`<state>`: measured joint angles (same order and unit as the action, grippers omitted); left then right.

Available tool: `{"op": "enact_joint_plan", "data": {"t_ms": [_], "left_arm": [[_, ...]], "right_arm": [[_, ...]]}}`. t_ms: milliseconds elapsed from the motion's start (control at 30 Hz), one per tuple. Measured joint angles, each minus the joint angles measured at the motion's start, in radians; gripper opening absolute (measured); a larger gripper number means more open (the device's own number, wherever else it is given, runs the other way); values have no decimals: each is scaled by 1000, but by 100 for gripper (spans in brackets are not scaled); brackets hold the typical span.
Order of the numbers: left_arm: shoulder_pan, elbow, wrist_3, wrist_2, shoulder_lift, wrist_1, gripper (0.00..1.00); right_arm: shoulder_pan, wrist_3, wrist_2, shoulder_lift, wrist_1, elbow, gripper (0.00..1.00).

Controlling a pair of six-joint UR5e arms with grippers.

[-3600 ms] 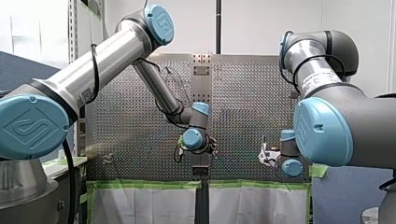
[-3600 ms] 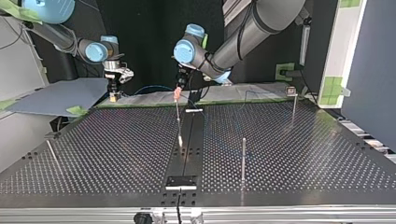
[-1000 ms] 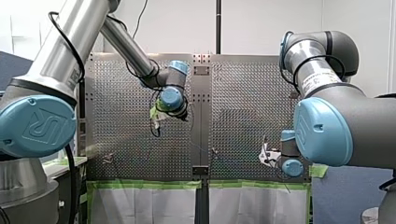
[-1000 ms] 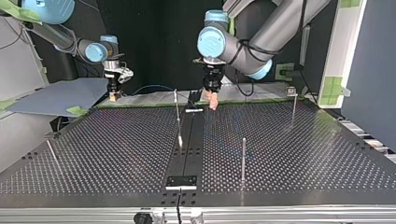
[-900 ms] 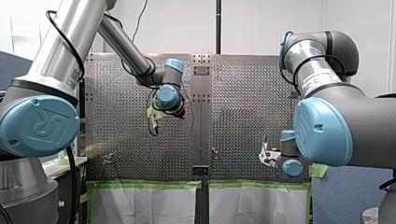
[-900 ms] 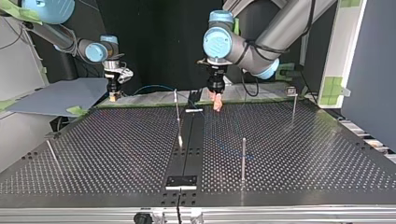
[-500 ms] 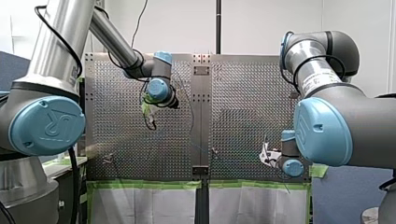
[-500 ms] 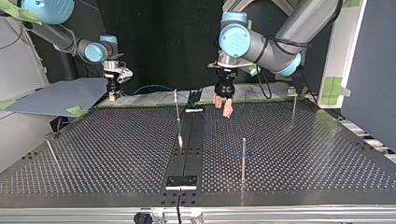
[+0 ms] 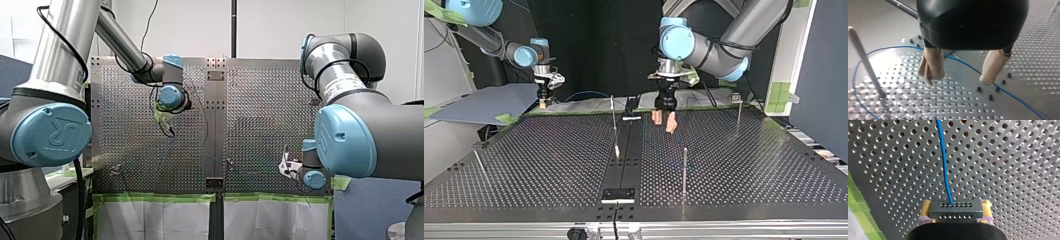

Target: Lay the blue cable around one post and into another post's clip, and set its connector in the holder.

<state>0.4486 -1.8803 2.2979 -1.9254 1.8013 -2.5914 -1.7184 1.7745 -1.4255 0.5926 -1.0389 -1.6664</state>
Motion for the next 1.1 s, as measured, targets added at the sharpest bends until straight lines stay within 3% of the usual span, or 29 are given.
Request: {"op": "enact_joint_plan", "data": {"t_ms": [300, 600, 900, 1100], "left_arm": [[-11, 5, 93, -93, 2, 78, 100], [-20, 56, 183, -174, 30, 73, 100], [-21, 145, 274, -121, 110, -7, 100], [-29, 206, 335, -135, 121, -60, 100]], "right_arm": [[3, -3, -2, -1, 6, 1, 0], [5, 17, -2, -3, -9, 1, 0], [7, 29, -2, -5, -16, 1, 0], [8, 29, -2, -6, -17, 1, 0]]}}
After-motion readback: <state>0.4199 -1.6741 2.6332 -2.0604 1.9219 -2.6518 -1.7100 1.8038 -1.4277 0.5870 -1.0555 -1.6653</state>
